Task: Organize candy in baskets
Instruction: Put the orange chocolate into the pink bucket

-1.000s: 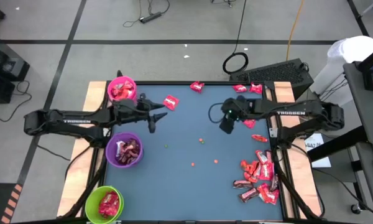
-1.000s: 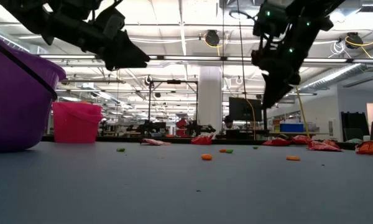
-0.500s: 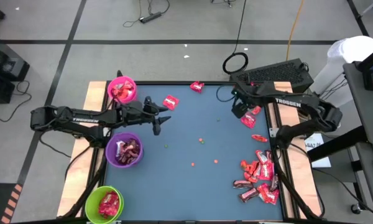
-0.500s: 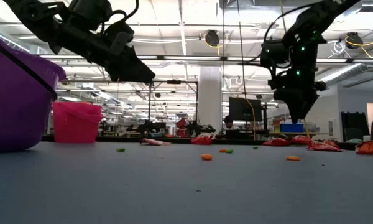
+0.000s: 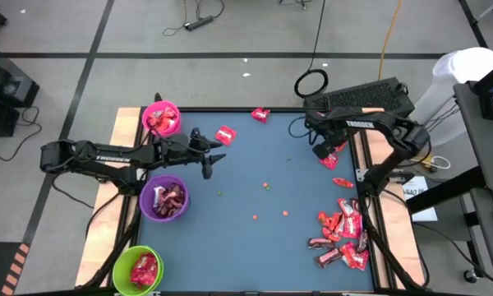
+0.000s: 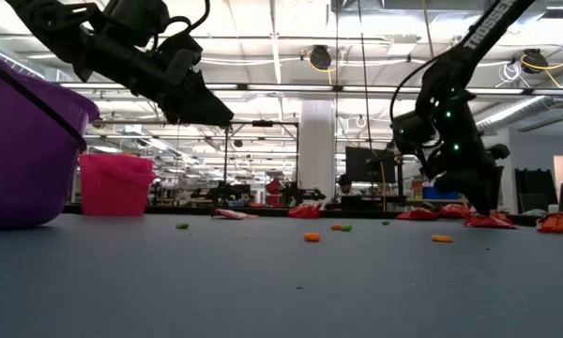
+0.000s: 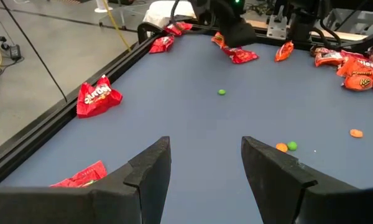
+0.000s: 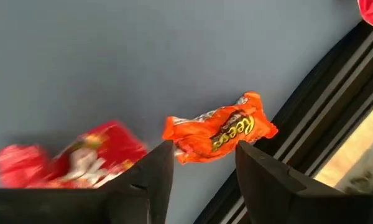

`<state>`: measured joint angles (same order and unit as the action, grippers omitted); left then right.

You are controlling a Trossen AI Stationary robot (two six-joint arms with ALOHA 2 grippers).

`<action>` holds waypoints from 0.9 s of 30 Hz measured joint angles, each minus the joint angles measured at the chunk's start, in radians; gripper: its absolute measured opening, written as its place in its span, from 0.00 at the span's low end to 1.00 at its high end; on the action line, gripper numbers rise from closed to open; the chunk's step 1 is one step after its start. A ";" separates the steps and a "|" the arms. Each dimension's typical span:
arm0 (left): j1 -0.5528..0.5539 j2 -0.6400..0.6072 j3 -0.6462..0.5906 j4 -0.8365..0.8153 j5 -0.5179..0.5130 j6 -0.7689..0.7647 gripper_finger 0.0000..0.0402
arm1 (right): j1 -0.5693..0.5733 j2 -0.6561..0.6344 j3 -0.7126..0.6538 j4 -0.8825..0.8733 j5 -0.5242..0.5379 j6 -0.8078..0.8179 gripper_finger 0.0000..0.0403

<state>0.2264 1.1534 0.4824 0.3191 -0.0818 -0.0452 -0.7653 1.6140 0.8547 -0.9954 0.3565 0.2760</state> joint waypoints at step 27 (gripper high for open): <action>0.000 0.000 0.002 0.027 0.000 -0.052 0.50 | 0.128 -0.132 -0.001 0.017 -0.010 -0.071 0.01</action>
<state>0.2264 1.1534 0.4839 0.3457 -0.0822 -0.0975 -0.6376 1.4823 0.8539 -0.9787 0.3466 0.2046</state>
